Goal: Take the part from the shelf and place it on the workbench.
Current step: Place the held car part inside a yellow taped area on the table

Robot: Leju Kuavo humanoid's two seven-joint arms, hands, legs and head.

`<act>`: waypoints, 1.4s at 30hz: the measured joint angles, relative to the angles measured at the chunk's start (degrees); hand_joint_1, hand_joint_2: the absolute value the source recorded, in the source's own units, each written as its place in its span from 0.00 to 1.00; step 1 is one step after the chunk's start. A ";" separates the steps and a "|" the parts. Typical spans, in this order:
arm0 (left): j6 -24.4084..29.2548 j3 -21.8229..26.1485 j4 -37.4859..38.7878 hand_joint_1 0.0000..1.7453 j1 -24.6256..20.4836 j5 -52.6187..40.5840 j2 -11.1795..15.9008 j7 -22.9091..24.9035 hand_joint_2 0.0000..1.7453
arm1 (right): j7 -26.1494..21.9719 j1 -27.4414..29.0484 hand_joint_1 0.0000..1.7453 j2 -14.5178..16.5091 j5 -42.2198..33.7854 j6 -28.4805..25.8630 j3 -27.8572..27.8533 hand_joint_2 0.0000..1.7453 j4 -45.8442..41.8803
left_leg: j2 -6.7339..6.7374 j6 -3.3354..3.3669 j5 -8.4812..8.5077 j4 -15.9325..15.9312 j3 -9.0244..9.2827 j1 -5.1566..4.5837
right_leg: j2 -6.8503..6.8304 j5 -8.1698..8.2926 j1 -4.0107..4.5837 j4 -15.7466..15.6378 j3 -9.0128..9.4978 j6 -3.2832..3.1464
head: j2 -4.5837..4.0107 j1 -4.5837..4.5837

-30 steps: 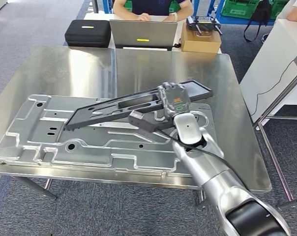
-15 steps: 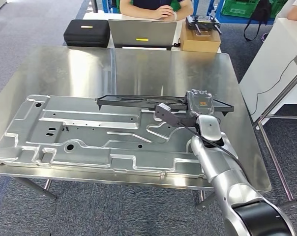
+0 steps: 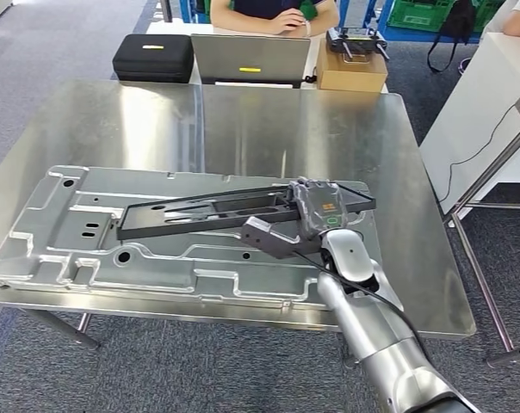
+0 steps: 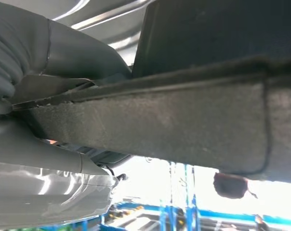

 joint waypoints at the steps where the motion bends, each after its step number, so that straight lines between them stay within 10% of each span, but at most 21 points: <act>1: -0.01 0.00 0.00 0.00 0.03 -0.01 0.00 -0.21 1.00 | 0.01 0.45 1.00 -0.02 -0.06 0.08 0.80 1.00 -0.95 | 0.00 0.00 0.00 0.00 0.00 0.00 | 0.00 0.00 0.00 0.00 0.00 0.00 | 0.00 0.00; 2: -0.03 -0.01 0.00 0.00 0.04 -0.02 0.00 -0.44 1.00 | 0.01 0.82 1.00 -0.04 -0.09 0.15 1.58 1.00 -1.77 | 0.00 0.00 0.00 0.00 0.00 0.00 | 0.00 0.00 0.00 0.00 0.00 0.00 | 0.00 0.00; 6: -0.21 -0.01 0.00 0.00 0.05 -0.43 0.00 -1.20 1.00 | 0.13 1.62 0.00 -0.10 -0.04 0.44 4.44 0.00 -3.75 | 0.00 0.00 0.00 0.00 0.01 0.00 | 0.01 0.00 0.00 0.00 0.02 0.00 | 0.00 0.00; 11: 0.40 -0.01 0.00 0.00 0.06 -1.36 0.00 -1.67 1.00 | 1.32 1.80 0.00 -0.10 0.47 0.95 7.14 0.00 -3.97 | 0.00 0.00 0.00 0.00 0.01 0.00 | 0.01 0.00 0.00 0.00 0.03 0.00 | 0.00 0.00; 15: 0.64 -0.04 0.00 0.00 0.03 -1.81 0.01 -2.30 0.00 | 2.67 1.67 0.00 -0.05 1.27 0.97 8.32 0.00 -3.27 | 0.00 0.00 0.00 0.00 0.00 -0.01 | 0.00 0.00 0.00 0.00 0.03 0.00 | 0.00 0.00; 42: -0.11 -4.07 0.00 0.00 -0.24 -7.02 0.13 -1.59 0.00 | 13.40 -14.26 0.00 3.36 10.97 -4.12 3.52 0.00 16.22 | 0.01 0.01 0.02 0.01 0.04 -0.01 | 0.02 0.01 -0.01 0.01 0.04 0.00 | 0.00 0.00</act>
